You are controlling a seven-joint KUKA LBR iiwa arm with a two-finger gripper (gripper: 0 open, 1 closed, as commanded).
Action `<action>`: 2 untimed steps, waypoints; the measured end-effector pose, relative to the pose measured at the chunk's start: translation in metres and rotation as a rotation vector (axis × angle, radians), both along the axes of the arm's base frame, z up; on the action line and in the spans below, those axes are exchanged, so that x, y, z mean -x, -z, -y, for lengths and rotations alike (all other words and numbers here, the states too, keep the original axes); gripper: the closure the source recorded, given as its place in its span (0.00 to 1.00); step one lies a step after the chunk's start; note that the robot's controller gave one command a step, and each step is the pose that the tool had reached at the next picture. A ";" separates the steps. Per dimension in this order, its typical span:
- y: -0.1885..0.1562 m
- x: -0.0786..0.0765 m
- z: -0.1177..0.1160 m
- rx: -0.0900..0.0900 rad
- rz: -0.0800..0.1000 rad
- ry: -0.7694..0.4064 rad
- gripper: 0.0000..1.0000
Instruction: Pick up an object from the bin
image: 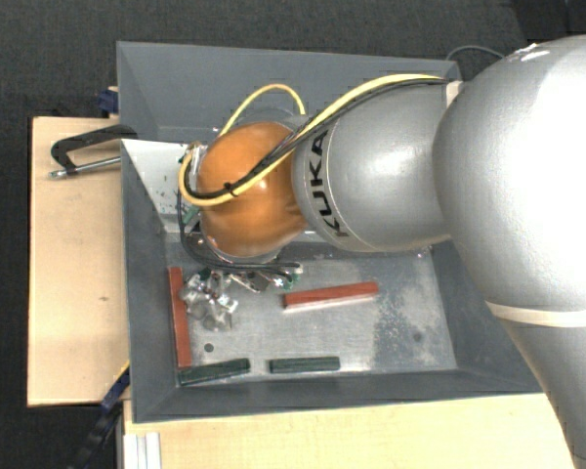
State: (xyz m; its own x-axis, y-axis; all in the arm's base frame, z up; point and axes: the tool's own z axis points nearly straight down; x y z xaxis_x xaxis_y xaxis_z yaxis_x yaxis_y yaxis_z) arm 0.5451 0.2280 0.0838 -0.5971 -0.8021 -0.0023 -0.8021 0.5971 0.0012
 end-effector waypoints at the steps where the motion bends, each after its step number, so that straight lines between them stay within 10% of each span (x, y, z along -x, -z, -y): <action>1: 0.000 0.000 0.000 0.000 0.000 0.000 0.00; 2: 0.000 0.000 0.000 0.000 0.000 0.000 0.00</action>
Offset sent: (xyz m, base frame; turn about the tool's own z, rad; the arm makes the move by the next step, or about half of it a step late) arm 0.0000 0.0000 0.0000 0.0000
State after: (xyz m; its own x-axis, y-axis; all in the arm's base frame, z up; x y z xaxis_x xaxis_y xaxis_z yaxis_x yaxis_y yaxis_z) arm 0.5452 0.2281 0.0841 -0.5974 -0.8019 -0.0028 -0.8020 0.5974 0.0012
